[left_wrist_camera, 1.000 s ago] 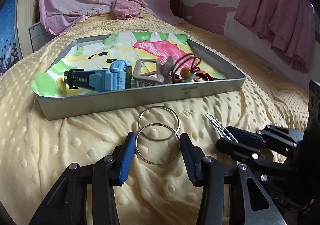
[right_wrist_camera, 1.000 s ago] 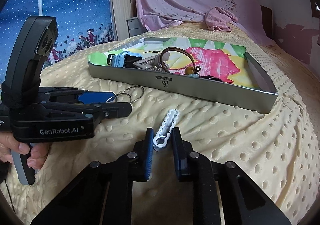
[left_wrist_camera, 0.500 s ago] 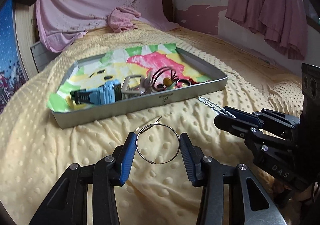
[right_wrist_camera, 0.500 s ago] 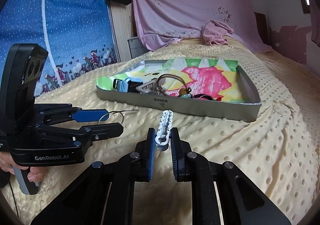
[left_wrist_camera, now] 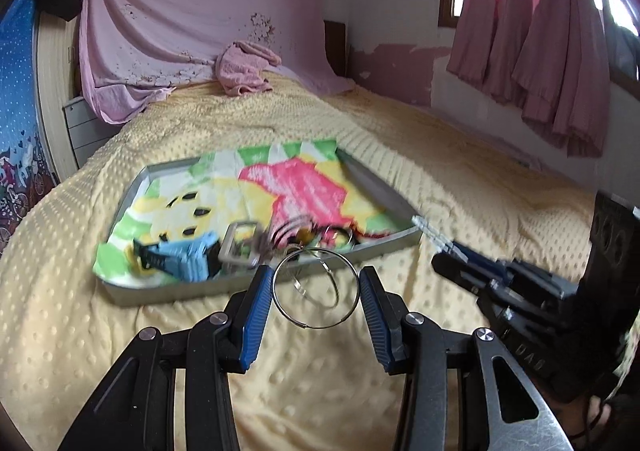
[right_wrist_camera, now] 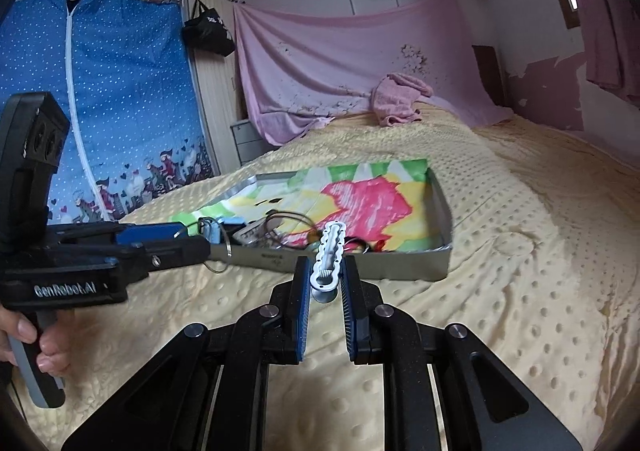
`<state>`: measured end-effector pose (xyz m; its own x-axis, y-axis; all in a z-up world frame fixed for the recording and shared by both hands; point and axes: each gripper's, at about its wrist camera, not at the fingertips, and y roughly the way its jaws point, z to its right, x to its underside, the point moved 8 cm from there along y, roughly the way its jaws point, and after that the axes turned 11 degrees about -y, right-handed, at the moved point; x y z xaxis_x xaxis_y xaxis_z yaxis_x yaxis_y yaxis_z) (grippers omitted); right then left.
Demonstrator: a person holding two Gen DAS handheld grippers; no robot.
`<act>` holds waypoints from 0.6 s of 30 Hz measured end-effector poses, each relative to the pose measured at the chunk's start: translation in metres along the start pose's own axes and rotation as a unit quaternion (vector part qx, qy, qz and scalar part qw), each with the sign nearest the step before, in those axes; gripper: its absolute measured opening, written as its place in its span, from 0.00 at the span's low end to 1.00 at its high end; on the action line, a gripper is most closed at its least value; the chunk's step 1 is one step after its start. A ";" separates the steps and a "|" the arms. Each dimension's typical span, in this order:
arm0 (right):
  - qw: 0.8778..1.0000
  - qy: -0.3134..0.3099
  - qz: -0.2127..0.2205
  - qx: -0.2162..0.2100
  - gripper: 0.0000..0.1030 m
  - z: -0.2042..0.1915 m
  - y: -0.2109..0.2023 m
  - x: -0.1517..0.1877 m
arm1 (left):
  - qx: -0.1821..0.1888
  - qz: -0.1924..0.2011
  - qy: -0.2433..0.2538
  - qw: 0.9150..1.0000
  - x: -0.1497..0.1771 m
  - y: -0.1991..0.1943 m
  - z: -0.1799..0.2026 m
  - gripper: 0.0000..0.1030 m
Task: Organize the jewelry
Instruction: 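Carry the hoop rings and silver clip over the tray with both tools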
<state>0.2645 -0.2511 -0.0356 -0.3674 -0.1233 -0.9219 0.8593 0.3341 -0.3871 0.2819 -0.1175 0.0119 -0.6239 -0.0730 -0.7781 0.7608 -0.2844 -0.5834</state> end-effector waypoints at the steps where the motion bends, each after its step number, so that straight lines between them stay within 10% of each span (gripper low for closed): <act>1: 1.000 0.002 0.002 -0.001 0.13 0.003 -0.001 -0.001 | 0.000 0.004 -0.001 1.000 -0.004 0.002 0.003 0.41; 18: 0.998 0.055 -0.006 0.003 0.13 0.059 0.056 -0.026 | 0.016 0.004 -0.059 0.998 -0.062 0.078 0.009 0.41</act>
<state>0.3434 -0.2842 -0.0347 -0.4152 -0.0232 -0.9094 0.8563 0.3277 -0.3993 0.3787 -0.1436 0.0166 -0.6368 -0.1875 -0.7479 0.7603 -0.3141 -0.5686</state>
